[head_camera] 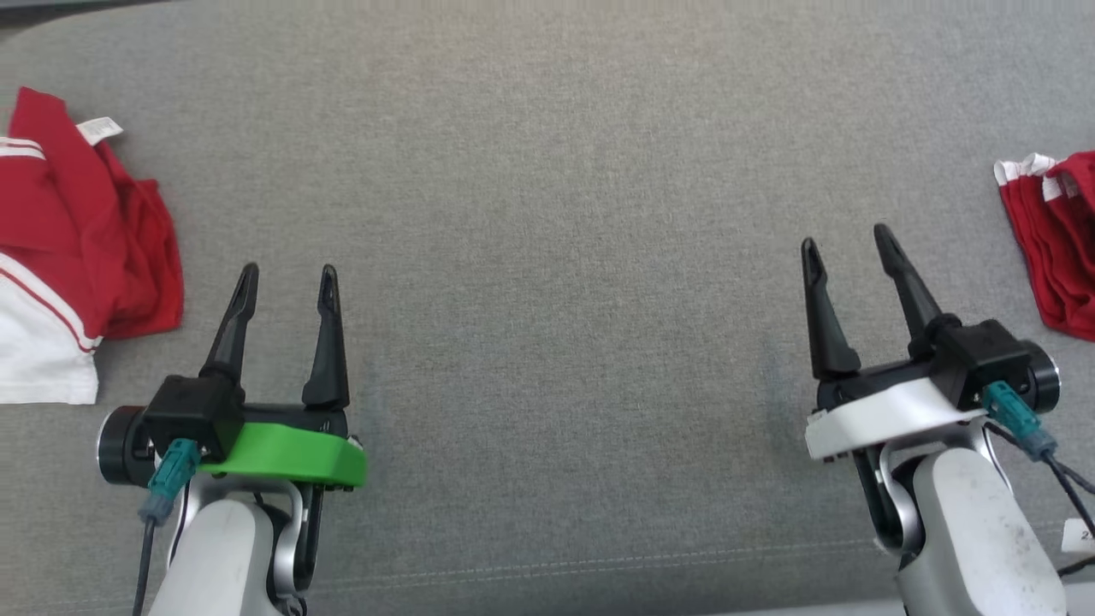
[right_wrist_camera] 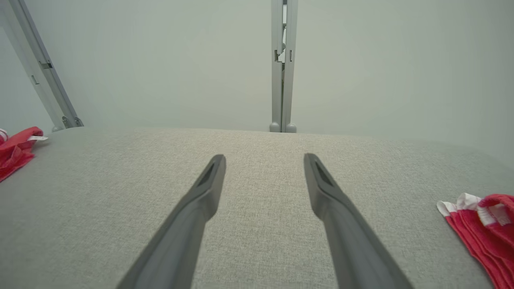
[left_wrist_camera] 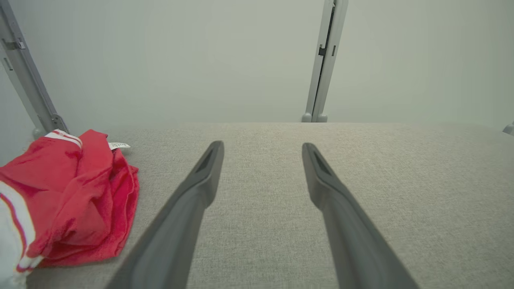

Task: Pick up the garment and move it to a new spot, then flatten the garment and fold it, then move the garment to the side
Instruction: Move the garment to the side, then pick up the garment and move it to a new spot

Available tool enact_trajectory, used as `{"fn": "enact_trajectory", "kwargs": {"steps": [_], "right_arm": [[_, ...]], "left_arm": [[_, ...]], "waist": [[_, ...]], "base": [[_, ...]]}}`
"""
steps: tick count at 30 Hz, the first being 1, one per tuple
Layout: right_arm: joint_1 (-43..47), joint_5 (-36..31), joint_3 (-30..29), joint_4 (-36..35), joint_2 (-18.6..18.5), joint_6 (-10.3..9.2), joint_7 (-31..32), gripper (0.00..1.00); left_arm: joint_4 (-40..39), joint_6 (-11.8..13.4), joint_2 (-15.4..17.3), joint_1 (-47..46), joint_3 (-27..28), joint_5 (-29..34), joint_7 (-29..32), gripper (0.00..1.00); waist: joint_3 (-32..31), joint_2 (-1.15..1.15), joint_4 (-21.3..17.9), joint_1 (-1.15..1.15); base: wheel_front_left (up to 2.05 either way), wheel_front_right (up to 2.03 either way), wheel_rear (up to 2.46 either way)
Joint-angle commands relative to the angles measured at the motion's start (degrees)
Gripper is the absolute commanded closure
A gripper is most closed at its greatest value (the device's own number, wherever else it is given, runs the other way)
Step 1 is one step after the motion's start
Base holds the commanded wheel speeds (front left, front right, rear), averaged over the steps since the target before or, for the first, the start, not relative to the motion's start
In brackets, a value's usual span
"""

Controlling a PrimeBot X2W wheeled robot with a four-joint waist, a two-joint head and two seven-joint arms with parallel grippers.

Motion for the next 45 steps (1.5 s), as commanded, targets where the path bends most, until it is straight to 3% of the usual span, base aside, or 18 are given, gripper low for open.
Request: {"fn": "enact_trajectory", "kwargs": {"steps": [1,20,45], "right_arm": [[1.98,-0.36,0.19,-0.53,0.28,-0.08,0.22,0.0],[17.36,-0.17,-2.23,-8.14,1.72,-0.08,5.07,0.0],[20.2,2.16,-3.21,-10.38,1.79,-0.08,5.55,0.0]], "left_arm": [[0.12,0.31,0.16,1.53,0.22,-0.06,-0.41,0.0],[1.14,1.39,1.7,12.12,0.22,-0.7,0.12,0.0],[-0.23,2.45,2.8,13.61,-0.16,-2.24,2.17,0.0]], "waist": [[-4.84,0.0,2.82,0.0],[-15.83,0.0,0.33,0.0],[-17.1,0.0,-0.57,0.0]], "base": [[0.0,0.0,0.0],[0.0,0.0,0.0],[0.0,0.0,0.0]]}}
